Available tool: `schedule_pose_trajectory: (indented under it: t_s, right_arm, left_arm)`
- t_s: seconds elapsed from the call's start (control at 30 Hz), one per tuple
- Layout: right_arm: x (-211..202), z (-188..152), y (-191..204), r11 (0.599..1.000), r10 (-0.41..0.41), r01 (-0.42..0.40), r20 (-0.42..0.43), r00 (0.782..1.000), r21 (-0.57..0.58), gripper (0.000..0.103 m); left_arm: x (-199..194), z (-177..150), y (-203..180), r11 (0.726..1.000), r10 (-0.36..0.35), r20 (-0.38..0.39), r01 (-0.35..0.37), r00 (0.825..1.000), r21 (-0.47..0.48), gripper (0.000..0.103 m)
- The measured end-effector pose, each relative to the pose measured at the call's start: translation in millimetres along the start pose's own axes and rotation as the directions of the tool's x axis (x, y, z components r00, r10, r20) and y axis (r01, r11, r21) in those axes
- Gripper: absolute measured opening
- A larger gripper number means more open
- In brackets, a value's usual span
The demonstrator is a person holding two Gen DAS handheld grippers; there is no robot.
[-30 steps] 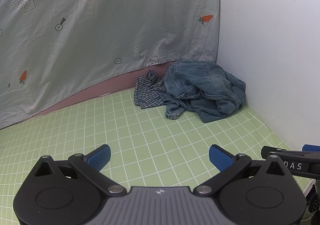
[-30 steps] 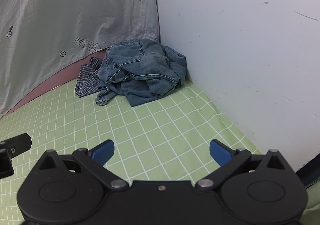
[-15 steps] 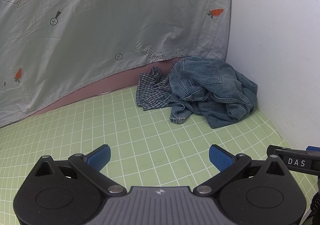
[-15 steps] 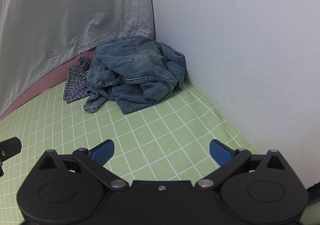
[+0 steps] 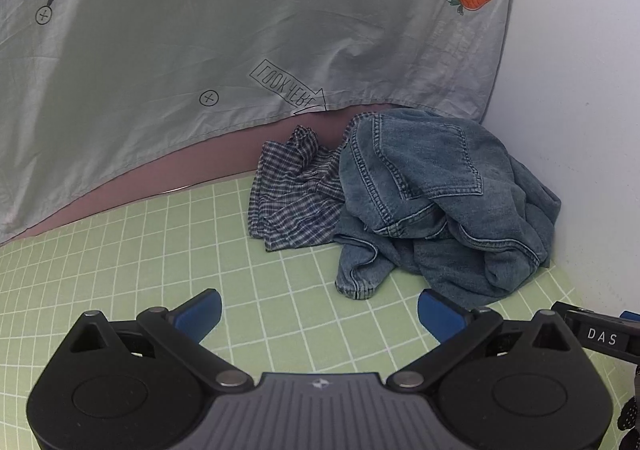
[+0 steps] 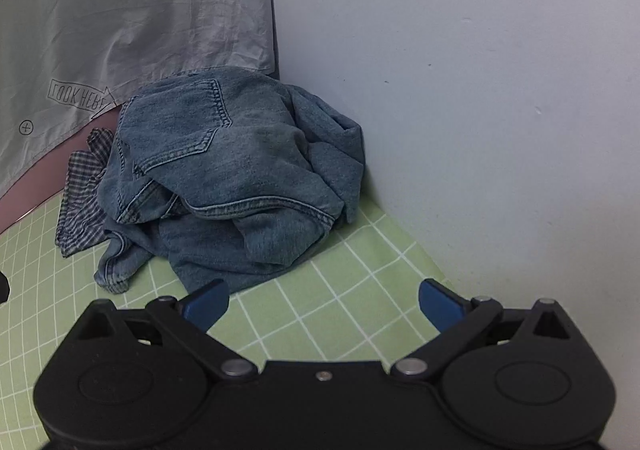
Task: Fold clothes
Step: 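Close the right gripper on the jeans while the left gripper grasps the waistband, then lift the jeans with both grippers and pull them out across the mat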
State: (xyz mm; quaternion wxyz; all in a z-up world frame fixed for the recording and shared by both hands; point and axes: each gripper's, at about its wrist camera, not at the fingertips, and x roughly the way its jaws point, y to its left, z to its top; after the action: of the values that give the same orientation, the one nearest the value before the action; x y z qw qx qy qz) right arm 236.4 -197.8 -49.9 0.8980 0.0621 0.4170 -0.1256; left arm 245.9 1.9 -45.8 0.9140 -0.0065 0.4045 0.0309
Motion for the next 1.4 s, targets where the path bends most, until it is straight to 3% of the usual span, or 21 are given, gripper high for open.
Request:
schedule_pose_trajectory:
  t_s: [0.27, 0.4, 0.6, 0.63, 0.67, 0.7, 0.73, 0.8, 0.9, 1.1, 1.3, 1.4]
  right_arm:
    - [90, 34, 14, 0.999, -0.039, 0.039, -0.015, 0.999, 0.001, 0.098]
    - [119, 42, 18, 0.999, -0.043, 0.043, -0.021, 0.999, -0.005, 0.103]
    - [126, 34, 7, 0.999, 0.049, -0.048, 0.021, 0.999, -0.026, 0.103]
    - [126, 33, 4, 0.997, 0.08, -0.08, 0.02, 0.997, -0.012, 0.095]
    - [123, 32, 3, 0.994, 0.113, -0.113, 0.023, 0.993, -0.005, 0.077]
    - [119, 31, 1, 0.989, 0.145, -0.145, 0.027, 0.989, 0.002, 0.068]
    - [115, 29, 1, 0.985, 0.17, -0.17, 0.032, 0.985, 0.005, 0.051]
    - [105, 26, 6, 0.991, 0.131, -0.129, 0.057, 0.99, -0.036, 0.024]
    - [88, 29, -11, 0.99, 0.138, -0.141, 0.091, 0.986, 0.032, 0.02]
    - [25, 30, -31, 0.988, 0.156, -0.155, 0.201, 0.967, -0.018, 0.019]
    - [-53, 0, -49, 0.984, 0.172, -0.152, 0.3, 0.938, -0.087, 0.019]
    - [-82, -17, -50, 0.978, 0.199, -0.17, 0.317, 0.927, -0.117, 0.019]
  left_arm:
    - [106, 48, -20, 0.994, -0.106, -0.067, 0.105, 0.992, -0.008, 0.093]
    - [146, 62, -26, 0.983, -0.178, -0.089, 0.173, 0.98, -0.064, 0.093]
    - [163, 65, -29, 0.96, -0.26, -0.085, 0.248, 0.962, -0.132, 0.068]
    - [165, 66, -29, 0.955, -0.272, -0.08, 0.259, 0.959, -0.143, 0.058]
    - [162, 65, -30, 0.956, -0.27, -0.073, 0.258, 0.96, -0.141, 0.048]
    - [157, 66, -32, 0.959, -0.262, -0.068, 0.253, 0.963, -0.125, 0.04]
    - [152, 66, -34, 0.963, -0.254, -0.064, 0.247, 0.965, -0.104, 0.024]
    - [140, 68, -35, 0.964, -0.255, -0.054, 0.249, 0.966, -0.095, 0.017]
    - [114, 70, -35, 0.962, -0.259, -0.021, 0.256, 0.966, -0.091, 0.012]
    - [40, 63, -39, 0.961, -0.255, 0.071, 0.261, 0.964, -0.095, 0.011]
    - [-44, 27, -31, 0.955, -0.237, 0.151, 0.259, 0.96, -0.147, 0.01]
    - [-74, 3, -17, 0.959, -0.206, 0.157, 0.232, 0.966, -0.163, 0.009]
